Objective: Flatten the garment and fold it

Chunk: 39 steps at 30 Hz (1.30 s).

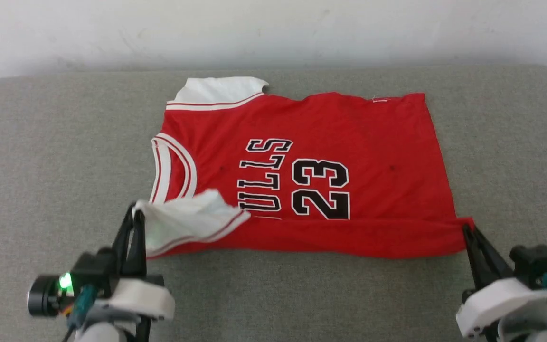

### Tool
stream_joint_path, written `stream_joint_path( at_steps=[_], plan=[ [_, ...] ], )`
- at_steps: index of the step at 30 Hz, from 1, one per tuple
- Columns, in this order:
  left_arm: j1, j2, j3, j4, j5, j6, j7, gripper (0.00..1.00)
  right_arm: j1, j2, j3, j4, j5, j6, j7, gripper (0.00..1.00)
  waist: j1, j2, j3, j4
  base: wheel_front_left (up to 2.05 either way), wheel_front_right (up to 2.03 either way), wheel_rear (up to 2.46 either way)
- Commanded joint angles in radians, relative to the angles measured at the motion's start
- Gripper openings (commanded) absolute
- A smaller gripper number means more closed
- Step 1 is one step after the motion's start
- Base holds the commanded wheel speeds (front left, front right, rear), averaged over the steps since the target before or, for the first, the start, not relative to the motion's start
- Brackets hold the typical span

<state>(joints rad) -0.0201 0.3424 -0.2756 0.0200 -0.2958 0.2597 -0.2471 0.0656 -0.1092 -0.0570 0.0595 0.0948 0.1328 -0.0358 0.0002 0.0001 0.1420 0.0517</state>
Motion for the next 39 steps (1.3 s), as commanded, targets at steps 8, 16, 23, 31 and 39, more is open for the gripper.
stream_joint_path(
  at_steps=[8,16,23,31,39],
  plan=[
    [-0.227,0.015,0.006,0.119,0.022,-0.067,-0.004,0.00,-0.185,-0.052,0.036,0.035,-0.014,-0.002,0.085,0.00,-0.0002,-0.0001,0.077,-0.021,0.00,0.00,0.00],
    [-0.370,0.041,-0.006,0.251,-0.011,-0.135,0.108,0.00,-0.346,-0.095,0.076,0.098,0.017,-0.002,0.246,0.00,-0.0002,-0.0001,0.155,-0.041,0.00,0.00,0.00],
    [-0.445,0.055,-0.001,0.348,-0.091,-0.182,0.323,0.00,-0.445,-0.122,0.091,0.160,0.064,-0.002,0.432,0.00,-0.0002,-0.0001,0.205,-0.043,0.00,0.00,0.00],
    [-0.473,0.058,-0.001,0.382,-0.250,-0.251,0.671,0.00,-0.524,-0.141,0.113,0.211,0.147,-0.002,0.694,0.00,-0.0002,-0.0001,0.228,-0.043,0.00,0.00,0.00],
    [-0.432,0.056,0.062,0.279,-0.227,-0.161,0.524,1.00,-0.511,-0.101,0.033,0.167,0.183,-0.002,0.648,1.00,-0.0002,-0.0001,0.186,-0.034,0.00,0.00,0.00]
  ],
)
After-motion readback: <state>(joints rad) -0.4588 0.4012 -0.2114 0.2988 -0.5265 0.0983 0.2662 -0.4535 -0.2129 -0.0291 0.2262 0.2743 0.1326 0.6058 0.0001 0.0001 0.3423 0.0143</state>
